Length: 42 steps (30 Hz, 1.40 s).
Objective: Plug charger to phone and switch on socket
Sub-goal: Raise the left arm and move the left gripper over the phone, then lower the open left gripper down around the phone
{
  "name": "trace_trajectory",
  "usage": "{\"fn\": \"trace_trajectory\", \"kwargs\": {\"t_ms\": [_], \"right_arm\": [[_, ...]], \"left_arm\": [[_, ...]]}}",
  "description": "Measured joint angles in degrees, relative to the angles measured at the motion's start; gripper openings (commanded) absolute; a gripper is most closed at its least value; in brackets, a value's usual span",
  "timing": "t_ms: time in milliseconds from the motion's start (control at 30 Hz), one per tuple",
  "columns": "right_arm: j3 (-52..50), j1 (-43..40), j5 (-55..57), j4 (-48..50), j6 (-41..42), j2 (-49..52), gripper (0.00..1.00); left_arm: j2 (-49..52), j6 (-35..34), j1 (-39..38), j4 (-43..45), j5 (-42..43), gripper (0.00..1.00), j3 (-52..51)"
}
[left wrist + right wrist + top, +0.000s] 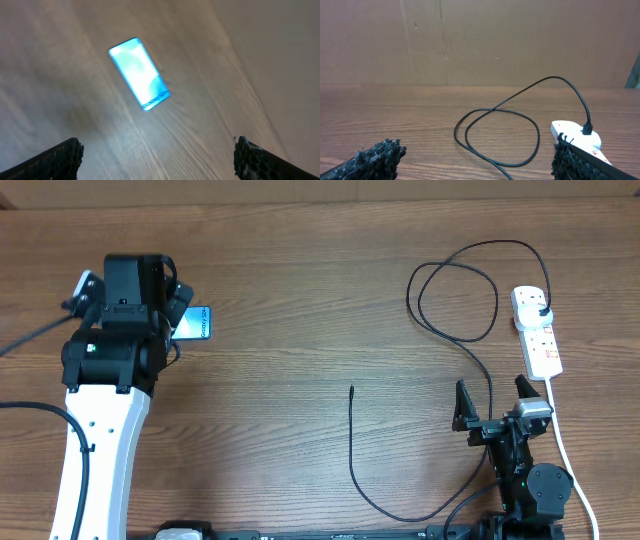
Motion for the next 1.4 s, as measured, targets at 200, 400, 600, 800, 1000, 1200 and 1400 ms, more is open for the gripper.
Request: {"fn": "trace_trajectory", "kwargs": {"t_ms": [200, 400, 600, 800, 1000, 1200, 1400], "right_arm": [[0.00, 0.00, 0.02, -0.02, 0.00, 0.00, 1.00], [0.00, 0.00, 0.02, -0.02, 0.00, 0.00, 1.00], [0.00, 0.00, 0.00, 0.00, 0.00, 0.00, 1.00], [0.00, 0.00, 0.02, -0.04, 0.00, 0.00, 1.00], [0.00, 0.00, 0.02, 0.00, 0.00, 0.00, 1.00], [0.00, 0.00, 0.02, -0.02, -0.02, 0.00, 1.00], [0.00, 0.00, 0.02, 0.00, 0.00, 0.00, 1.00]], "left_arm": [[2.73, -10.03, 0.00, -5.11, -1.44, 1.00, 2.10], [10.97, -15.13, 0.00, -13.77, -2.45, 1.00, 10.49], [19.45, -23.15, 0.00, -23.93, -3.43, 1.00, 20.68], [23.67, -30.34, 0.00, -27.45, -3.61, 1.00, 25.38], [26.43, -35.01, 0.00, -27.36, -3.61, 1.00, 25.77], [29.18, -34.47, 0.11, -23.28, -4.24, 1.00, 25.92], [32.63, -33.38, 1.90, -22.08, -4.07, 1.00, 26.25]]}}
